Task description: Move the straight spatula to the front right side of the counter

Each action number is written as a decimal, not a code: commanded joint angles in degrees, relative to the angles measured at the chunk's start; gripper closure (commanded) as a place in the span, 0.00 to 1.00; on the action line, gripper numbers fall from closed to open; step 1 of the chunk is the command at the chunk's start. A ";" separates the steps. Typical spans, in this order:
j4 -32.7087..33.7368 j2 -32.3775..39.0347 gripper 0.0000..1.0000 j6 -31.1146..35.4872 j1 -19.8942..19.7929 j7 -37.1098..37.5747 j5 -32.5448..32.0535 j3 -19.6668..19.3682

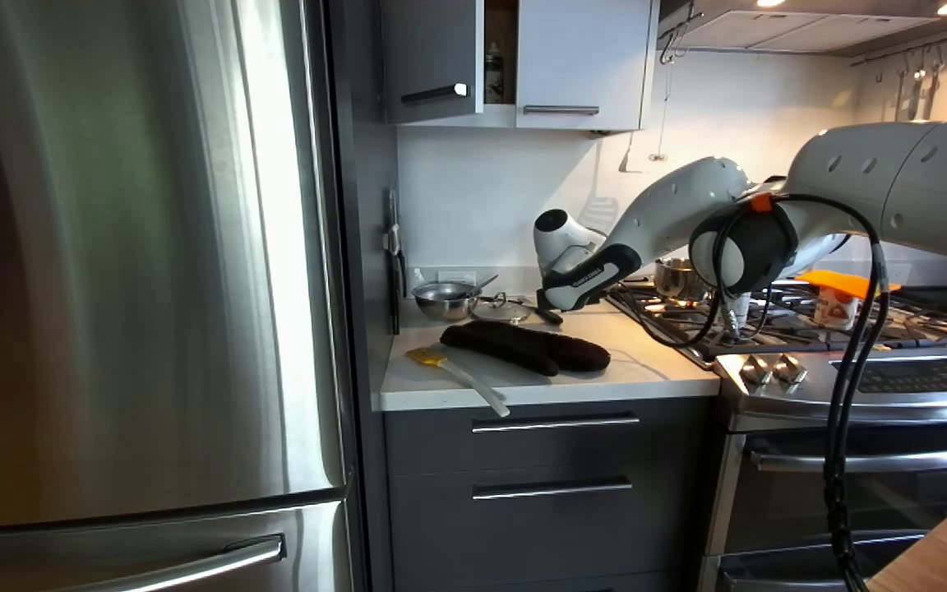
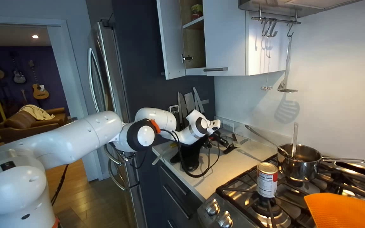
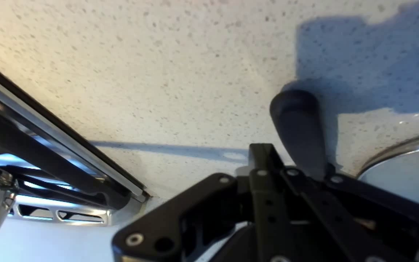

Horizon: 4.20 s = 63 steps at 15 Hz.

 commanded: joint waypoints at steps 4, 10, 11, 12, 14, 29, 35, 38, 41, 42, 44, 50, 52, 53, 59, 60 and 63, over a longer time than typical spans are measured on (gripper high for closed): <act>1.38 3.42 1.00 11.70 -1.30 -2.56 -0.89 -0.52; -0.43 3.42 1.00 12.84 -2.46 -7.36 0.88 2.50; -0.86 3.05 1.00 12.31 -2.72 -8.82 1.29 3.56; -1.77 2.49 1.00 11.50 -3.12 -11.27 1.82 5.40; -2.77 1.54 1.00 9.24 -4.02 -15.05 2.76 8.50; -2.66 -3.53 1.00 -21.23 -5.12 -21.06 4.95 15.17; -2.24 -4.71 1.00 -32.67 -5.26 -21.58 5.73 16.60; -1.82 -4.38 1.00 -38.13 -5.61 -21.69 7.15 17.50; -1.13 -4.40 1.00 -38.06 -5.72 -20.88 7.36 17.33; -1.24 -4.66 1.00 -38.46 -5.80 -20.86 7.69 17.47; -1.62 -5.19 1.00 -38.89 -5.82 -21.22 8.25 17.73; -5.95 -9.23 1.00 -35.78 -5.63 -25.15 9.57 20.86; -8.48 -10.95 1.00 -33.85 -5.27 -26.04 9.20 22.24; -10.16 -12.03 1.00 -32.41 -5.08 -26.05 8.87 22.79; -25.09 -21.46 1.00 -22.53 -5.78 -24.57 8.10 24.97; -27.47 -22.92 1.00 -20.71 -6.00 -24.29 8.09 25.01; -34.73 -27.94 1.00 -13.72 -2.96 -24.22 14.87 18.00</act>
